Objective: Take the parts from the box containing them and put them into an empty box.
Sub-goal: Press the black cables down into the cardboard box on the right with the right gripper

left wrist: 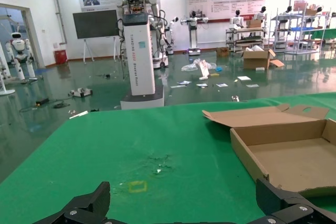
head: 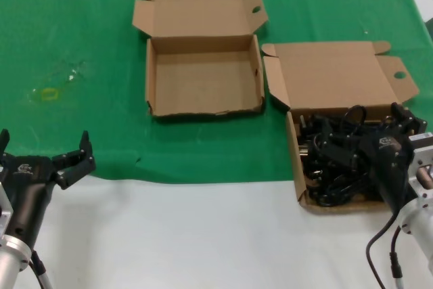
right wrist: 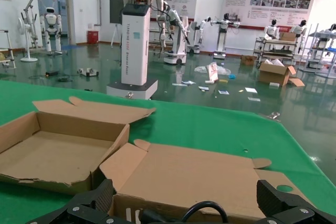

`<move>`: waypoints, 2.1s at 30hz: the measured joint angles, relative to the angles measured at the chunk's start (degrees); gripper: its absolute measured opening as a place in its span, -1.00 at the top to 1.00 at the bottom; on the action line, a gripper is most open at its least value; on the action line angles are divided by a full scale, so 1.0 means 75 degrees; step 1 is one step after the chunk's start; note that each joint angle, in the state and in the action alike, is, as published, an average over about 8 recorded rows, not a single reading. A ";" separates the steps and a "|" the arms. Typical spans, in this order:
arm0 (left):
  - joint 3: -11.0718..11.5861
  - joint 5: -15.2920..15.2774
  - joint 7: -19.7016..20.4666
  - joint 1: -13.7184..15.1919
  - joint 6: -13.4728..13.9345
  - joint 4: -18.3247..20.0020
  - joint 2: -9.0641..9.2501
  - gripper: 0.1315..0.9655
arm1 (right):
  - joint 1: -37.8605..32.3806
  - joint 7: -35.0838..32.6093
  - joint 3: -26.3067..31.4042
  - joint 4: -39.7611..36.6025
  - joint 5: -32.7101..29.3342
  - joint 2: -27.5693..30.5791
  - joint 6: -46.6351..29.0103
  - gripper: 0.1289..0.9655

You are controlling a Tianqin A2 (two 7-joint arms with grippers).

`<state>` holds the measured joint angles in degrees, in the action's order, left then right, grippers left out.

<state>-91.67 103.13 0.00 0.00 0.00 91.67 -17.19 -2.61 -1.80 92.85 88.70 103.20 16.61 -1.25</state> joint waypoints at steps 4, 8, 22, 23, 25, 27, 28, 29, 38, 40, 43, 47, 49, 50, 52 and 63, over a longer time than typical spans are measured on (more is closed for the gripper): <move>0.0000 0.0000 0.0000 0.0000 0.0000 0.0000 0.0000 -1.00 | 0.0000 0.0000 0.0000 0.0000 0.0000 0.0000 0.0000 -1.00; 0.0000 0.0000 0.0000 0.0000 0.0000 0.0000 0.0000 -1.00 | 0.0000 0.0000 0.0000 0.0000 0.0000 0.0000 0.0000 -1.00; 0.0000 0.0000 0.0000 0.0000 0.0000 0.0000 0.0000 -1.00 | 0.0000 0.0000 0.0000 0.0000 0.0000 0.0000 0.0000 -1.00; 0.0000 0.0000 0.0000 0.0000 0.0000 0.0000 0.0000 -1.00 | 0.0000 0.0000 0.0000 0.0000 0.0000 0.0000 0.0000 -1.00; 0.0000 0.0000 0.0000 0.0000 0.0000 0.0000 0.0000 -0.99 | 0.0000 0.0000 0.0000 0.0000 0.0000 0.0000 0.0000 -1.00; 0.0000 0.0000 0.0000 0.0000 0.0000 0.0000 0.0000 -0.96 | 0.0000 0.0000 0.0000 0.0000 0.0000 0.0000 0.0000 -1.00; 0.0000 0.0000 0.0000 0.0000 0.0000 0.0000 0.0000 -0.94 | 0.0000 0.0000 0.0000 0.0000 0.0000 0.0000 0.0000 -1.00; 0.0000 0.0000 0.0000 0.0000 0.0000 0.0000 0.0000 -0.93 | 0.0000 0.0000 0.0000 0.0000 0.0000 0.0000 0.0000 -1.00; 0.0000 0.0000 0.0000 0.0000 0.0000 0.0000 0.0000 -0.81 | 0.0036 0.0064 0.0184 0.0131 0.0053 0.0213 0.0103 -1.00; 0.0000 -0.0001 0.0000 0.0000 0.0000 0.0000 0.0000 -0.74 | 0.0040 0.0095 0.0262 0.0184 0.0084 0.0331 0.0129 -1.00; 0.0000 -0.0001 0.0000 0.0000 0.0000 0.0000 0.0000 -0.64 | 0.0025 0.0168 0.0420 0.0285 0.0175 0.0610 0.0172 -1.00; 0.0000 -0.0001 0.0000 0.0000 0.0000 0.0000 0.0000 -0.49 | -0.0049 0.0311 0.0704 0.0440 0.0370 0.1169 0.0232 -1.00; 0.0000 -0.0001 0.0000 0.0000 0.0000 0.0000 0.0000 -0.37 | -0.0124 0.0401 0.0896 0.0518 0.0482 0.1553 0.0244 -1.00; 0.0000 -0.0001 0.0000 0.0000 0.0000 0.0000 0.0000 -0.31 | -0.0170 0.0451 0.1001 0.0554 0.0532 0.1762 0.0236 -1.00; 0.0000 -0.0001 0.0000 0.0000 0.0000 0.0000 0.0000 -0.20 | -0.0286 0.0570 0.1233 0.0620 0.0600 0.2224 0.0173 -1.00; 0.0000 -0.0001 0.0000 0.0000 0.0000 0.0000 0.0000 0.39 | -0.1316 0.1505 0.2171 0.0656 0.0240 0.4671 -0.1814 -1.00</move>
<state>-91.68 103.13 0.00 0.00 0.00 91.67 -17.19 -12.48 9.49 109.13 93.62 105.00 51.64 -14.85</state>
